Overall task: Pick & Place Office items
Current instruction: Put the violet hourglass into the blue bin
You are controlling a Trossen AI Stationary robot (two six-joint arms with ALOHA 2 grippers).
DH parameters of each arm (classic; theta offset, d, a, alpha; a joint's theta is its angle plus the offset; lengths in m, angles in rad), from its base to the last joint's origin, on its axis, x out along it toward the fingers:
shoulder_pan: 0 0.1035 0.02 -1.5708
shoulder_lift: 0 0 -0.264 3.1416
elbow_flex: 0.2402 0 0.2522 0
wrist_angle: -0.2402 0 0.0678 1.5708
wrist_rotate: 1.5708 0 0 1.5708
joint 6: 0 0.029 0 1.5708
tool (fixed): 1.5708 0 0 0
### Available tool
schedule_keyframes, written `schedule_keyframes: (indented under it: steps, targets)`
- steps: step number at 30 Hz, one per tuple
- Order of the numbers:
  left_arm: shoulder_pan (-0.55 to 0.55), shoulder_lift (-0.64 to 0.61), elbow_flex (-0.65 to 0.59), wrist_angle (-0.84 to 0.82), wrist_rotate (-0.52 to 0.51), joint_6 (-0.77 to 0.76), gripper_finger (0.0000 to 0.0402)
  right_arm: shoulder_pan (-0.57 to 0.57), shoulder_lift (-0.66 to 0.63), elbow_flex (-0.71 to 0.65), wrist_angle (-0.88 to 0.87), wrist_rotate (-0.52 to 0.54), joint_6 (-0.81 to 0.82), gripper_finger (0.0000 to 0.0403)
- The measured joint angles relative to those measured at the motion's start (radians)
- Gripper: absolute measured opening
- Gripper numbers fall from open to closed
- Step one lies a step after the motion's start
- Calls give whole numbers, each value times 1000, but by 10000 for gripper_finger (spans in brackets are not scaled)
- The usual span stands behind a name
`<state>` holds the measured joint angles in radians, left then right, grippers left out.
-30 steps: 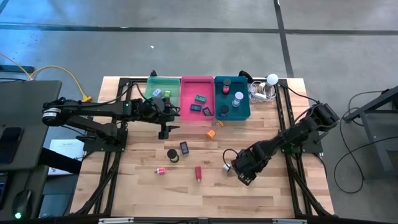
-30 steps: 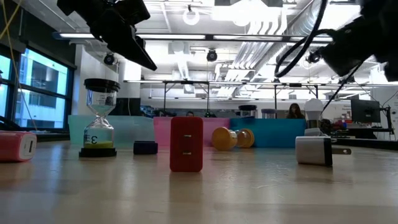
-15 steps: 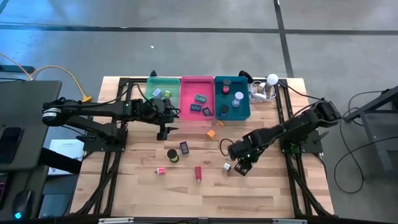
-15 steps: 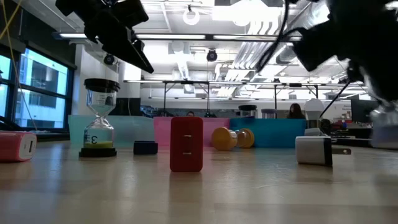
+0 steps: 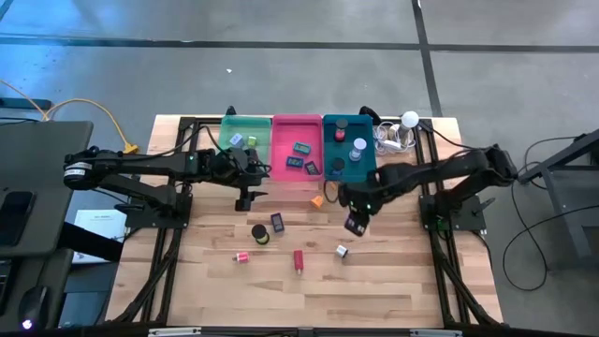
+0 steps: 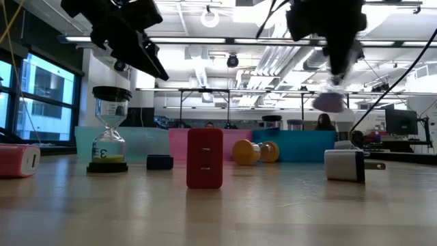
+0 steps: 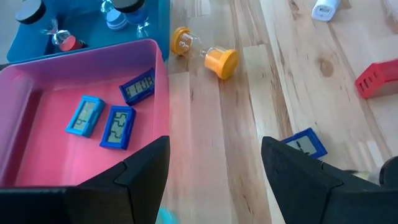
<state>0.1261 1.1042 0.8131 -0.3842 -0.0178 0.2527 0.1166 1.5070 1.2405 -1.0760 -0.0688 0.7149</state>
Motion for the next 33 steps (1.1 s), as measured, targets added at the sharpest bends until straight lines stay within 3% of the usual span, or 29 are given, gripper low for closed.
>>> schedule_keyframes:
  steps: [11, 21, 33]
  targets:
    - [14, 0, 0, -17, -10, 13, 246, -265, 2, 74, -128, 109, -177, 169]
    - [45, 0, 0, -28, -10, 13, 246, -466, 9, 79, -114, 182, -298, 169]
    - [49, 0, 0, -39, -10, 12, 246, -560, 39, 47, -49, 168, -335, 169]
